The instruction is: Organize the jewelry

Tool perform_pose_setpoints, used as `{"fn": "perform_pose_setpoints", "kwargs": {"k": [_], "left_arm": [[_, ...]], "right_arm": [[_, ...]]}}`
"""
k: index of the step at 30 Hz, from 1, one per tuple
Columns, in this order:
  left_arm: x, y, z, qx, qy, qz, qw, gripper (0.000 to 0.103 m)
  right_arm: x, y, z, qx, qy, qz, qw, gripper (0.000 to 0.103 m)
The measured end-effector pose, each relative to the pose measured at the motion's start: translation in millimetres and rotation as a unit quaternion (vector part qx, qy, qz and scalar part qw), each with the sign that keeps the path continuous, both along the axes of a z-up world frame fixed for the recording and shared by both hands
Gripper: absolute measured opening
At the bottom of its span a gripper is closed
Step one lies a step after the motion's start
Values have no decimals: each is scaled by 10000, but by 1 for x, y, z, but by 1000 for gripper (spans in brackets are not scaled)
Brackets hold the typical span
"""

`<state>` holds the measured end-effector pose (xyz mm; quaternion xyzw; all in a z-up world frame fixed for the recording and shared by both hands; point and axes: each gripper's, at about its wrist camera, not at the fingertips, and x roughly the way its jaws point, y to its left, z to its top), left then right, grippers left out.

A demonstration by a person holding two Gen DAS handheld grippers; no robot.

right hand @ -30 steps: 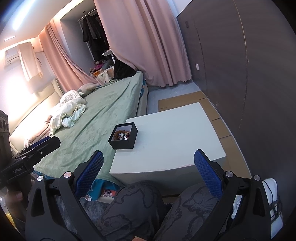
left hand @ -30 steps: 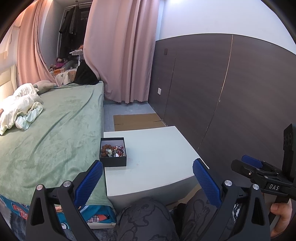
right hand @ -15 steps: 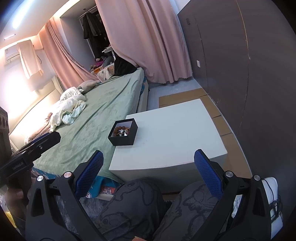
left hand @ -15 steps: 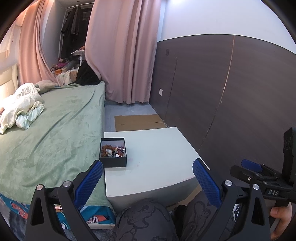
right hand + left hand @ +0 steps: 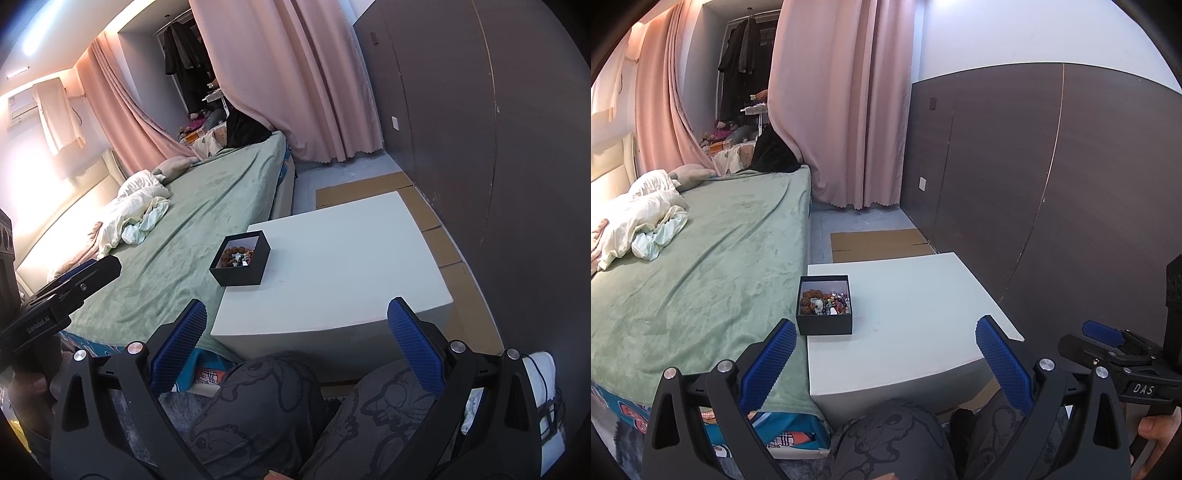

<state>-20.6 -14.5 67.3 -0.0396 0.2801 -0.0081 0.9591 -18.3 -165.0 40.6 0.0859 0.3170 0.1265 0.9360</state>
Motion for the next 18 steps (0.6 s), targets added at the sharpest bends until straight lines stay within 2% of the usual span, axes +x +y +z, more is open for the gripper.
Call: {"fn": "perform_pose_setpoints", "kwargs": {"k": [8,18], "left_arm": [[6,-1,0,0,-76,61,10000,95],[22,20,-16,-1,45,182,9998,95]], "right_arm": [[12,4,-1,-204,-55,26,9998,98],[37,31,-12,-404,-114,201,9989,98]]}}
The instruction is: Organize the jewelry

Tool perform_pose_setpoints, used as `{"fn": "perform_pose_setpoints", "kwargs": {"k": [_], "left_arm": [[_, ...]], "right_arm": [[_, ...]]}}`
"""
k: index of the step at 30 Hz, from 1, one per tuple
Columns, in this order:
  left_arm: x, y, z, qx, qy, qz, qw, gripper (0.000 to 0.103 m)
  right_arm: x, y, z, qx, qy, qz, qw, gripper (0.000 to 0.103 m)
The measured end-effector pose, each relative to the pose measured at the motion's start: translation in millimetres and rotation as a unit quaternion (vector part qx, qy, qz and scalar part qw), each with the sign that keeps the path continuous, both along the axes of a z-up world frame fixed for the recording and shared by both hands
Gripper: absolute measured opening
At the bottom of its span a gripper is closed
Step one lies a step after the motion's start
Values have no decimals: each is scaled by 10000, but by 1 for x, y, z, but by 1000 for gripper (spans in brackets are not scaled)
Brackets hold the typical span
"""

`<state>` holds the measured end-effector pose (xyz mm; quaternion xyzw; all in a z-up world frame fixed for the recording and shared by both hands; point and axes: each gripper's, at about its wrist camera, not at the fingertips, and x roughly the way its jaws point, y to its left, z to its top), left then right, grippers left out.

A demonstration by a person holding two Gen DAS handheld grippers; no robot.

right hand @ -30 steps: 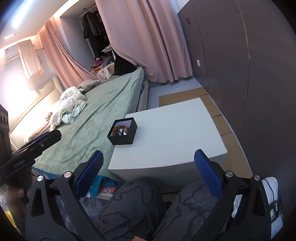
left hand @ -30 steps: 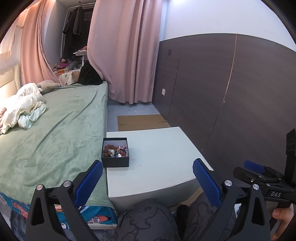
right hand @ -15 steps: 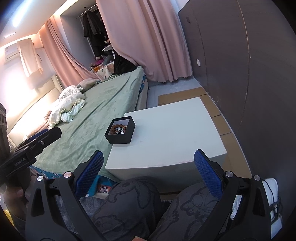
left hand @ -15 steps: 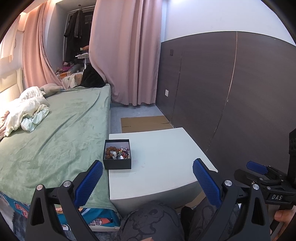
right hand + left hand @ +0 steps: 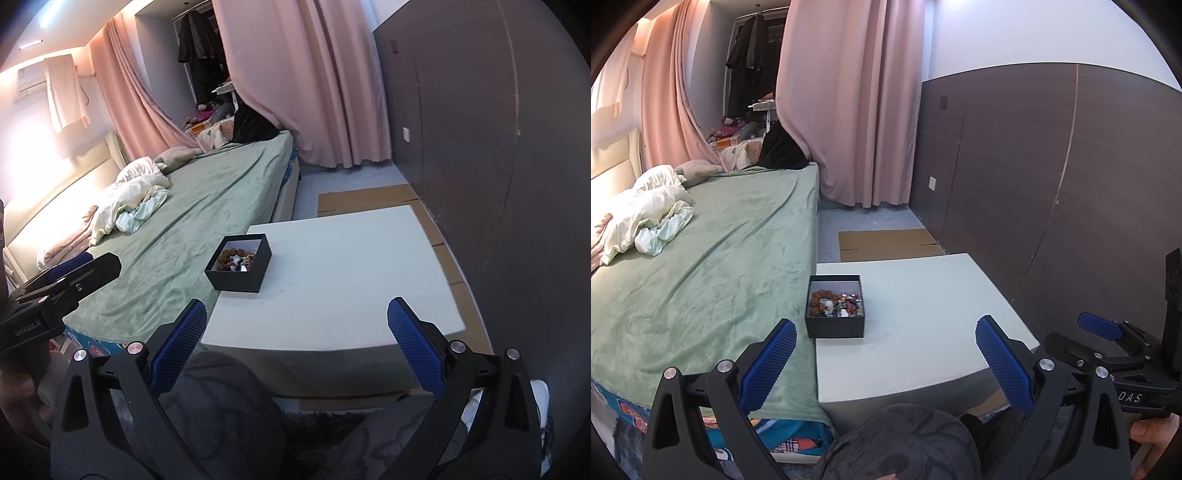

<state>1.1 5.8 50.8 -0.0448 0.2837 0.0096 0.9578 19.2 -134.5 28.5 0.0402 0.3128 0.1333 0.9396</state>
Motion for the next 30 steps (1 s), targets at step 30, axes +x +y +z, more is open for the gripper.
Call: {"fn": "perform_pose_setpoints", "kwargs": {"k": [30], "left_arm": [[89,121,-85,183,975,1012,9899,95]], "right_arm": [[190,148,-77,-364,955,1317,9860,98]]}}
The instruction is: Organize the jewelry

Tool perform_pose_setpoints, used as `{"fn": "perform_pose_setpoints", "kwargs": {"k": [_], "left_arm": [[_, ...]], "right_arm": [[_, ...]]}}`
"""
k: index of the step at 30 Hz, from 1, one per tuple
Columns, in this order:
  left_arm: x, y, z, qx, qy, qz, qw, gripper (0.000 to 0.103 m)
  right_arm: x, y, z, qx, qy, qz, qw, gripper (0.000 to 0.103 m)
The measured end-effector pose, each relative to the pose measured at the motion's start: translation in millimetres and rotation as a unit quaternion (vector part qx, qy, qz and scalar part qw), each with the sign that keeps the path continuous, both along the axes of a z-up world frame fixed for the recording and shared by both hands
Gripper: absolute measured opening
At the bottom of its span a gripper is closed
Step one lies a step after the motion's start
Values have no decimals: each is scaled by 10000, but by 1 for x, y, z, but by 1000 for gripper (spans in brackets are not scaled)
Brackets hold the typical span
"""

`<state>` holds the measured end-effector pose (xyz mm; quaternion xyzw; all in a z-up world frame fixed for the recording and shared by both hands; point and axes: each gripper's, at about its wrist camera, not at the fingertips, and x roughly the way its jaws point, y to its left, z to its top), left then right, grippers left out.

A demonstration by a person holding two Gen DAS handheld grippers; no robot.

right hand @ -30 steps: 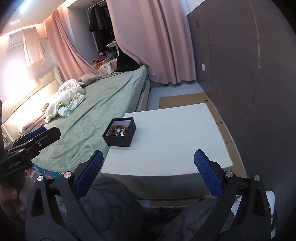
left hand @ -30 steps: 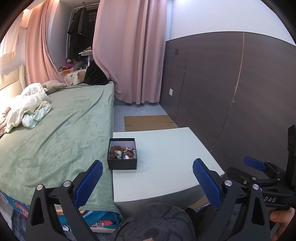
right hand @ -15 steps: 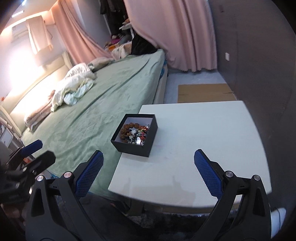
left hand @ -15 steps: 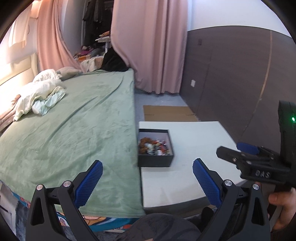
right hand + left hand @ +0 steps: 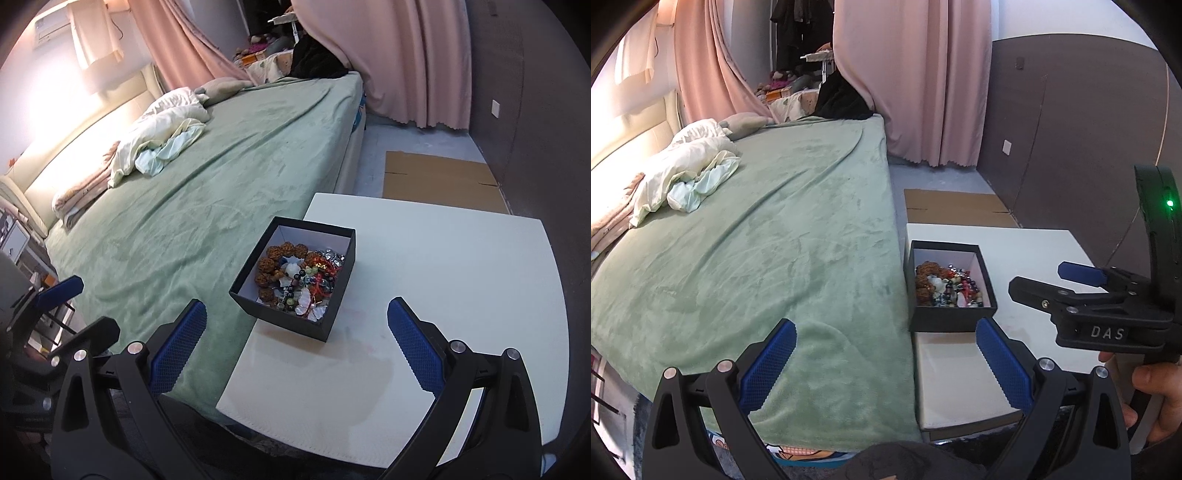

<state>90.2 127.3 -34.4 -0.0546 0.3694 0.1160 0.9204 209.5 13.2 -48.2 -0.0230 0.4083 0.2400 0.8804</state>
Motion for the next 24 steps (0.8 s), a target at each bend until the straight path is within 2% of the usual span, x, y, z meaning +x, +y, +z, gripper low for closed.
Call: {"fn": "perform_pose_setpoints", "kwargs": {"k": [8,13,24], "left_arm": [[13,-13,-6,261,30,-156,9995,94],[28,-27,-13,316,245,-339,9986,94],[41,-37,-17,442,245,-389,9980,95]], "right_arm": [[0,-15,-12,79,-28,-49,10000,98],[-2,-37,-17,179,53,-254,9995,98],[-11,-73,-9,314,42,-413,9986,98]]}}
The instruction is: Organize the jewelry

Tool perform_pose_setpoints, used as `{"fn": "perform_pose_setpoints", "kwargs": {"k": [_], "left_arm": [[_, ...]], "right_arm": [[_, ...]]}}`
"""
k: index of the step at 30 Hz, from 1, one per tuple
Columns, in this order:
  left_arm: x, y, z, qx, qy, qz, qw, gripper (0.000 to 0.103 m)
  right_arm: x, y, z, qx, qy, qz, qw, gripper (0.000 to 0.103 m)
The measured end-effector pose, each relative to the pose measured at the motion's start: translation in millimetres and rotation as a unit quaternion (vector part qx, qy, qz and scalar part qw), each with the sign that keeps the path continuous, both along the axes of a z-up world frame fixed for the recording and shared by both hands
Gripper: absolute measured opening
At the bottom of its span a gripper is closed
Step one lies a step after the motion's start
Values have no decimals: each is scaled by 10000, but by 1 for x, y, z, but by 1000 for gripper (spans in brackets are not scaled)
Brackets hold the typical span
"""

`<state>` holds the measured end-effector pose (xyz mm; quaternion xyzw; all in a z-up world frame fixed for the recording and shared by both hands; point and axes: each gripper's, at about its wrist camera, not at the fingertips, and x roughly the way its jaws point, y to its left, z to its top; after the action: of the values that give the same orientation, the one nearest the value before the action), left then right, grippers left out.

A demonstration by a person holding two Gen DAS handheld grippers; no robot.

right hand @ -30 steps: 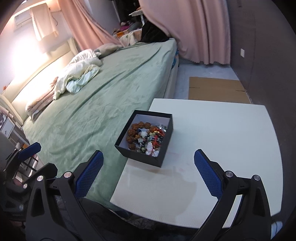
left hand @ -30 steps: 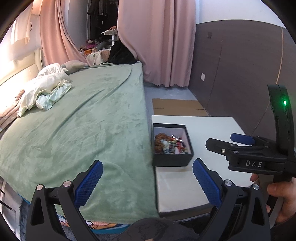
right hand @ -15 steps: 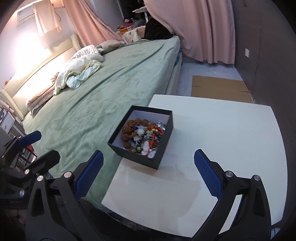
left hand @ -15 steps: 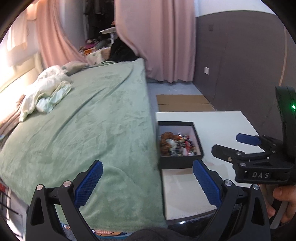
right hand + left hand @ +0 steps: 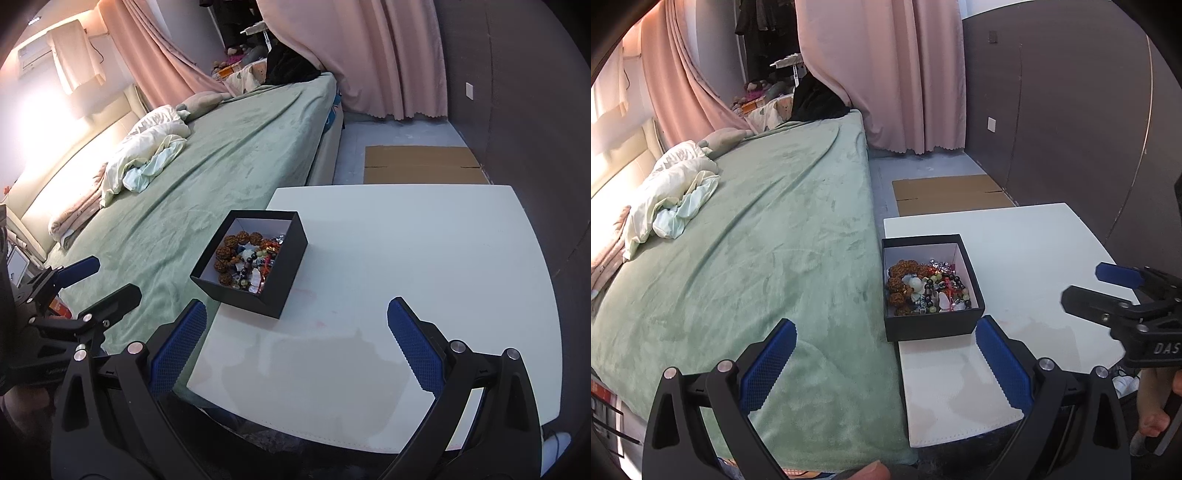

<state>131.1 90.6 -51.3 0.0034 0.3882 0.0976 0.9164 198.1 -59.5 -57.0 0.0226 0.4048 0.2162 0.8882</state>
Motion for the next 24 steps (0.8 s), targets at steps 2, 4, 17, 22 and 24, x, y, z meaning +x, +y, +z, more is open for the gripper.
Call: {"fn": "perform_pose_setpoints", "kwargs": {"k": [2,4,17,22,24], "left_arm": [[0,1,-1,-23,-28,52,10000,95],[0,2,-1,-2,-63,119,9999,95],[0,3,-4,-104,20,34,9999,95],[0,2,-5,-127,30,-53,9999,94],[0,2,-6,-153,33,-104,9998,94]], "right_arm": [[-1,-4,0,27,11,-11,10000,98],[-2,-7,-1,68,51,-14,10000,98],[-8,-14,-2,178,118,-91,9997,98],[-8,-20,-1,215,121,-178,9995,98],[-7,-22,-1,220,125,-194,9995,98]]}}
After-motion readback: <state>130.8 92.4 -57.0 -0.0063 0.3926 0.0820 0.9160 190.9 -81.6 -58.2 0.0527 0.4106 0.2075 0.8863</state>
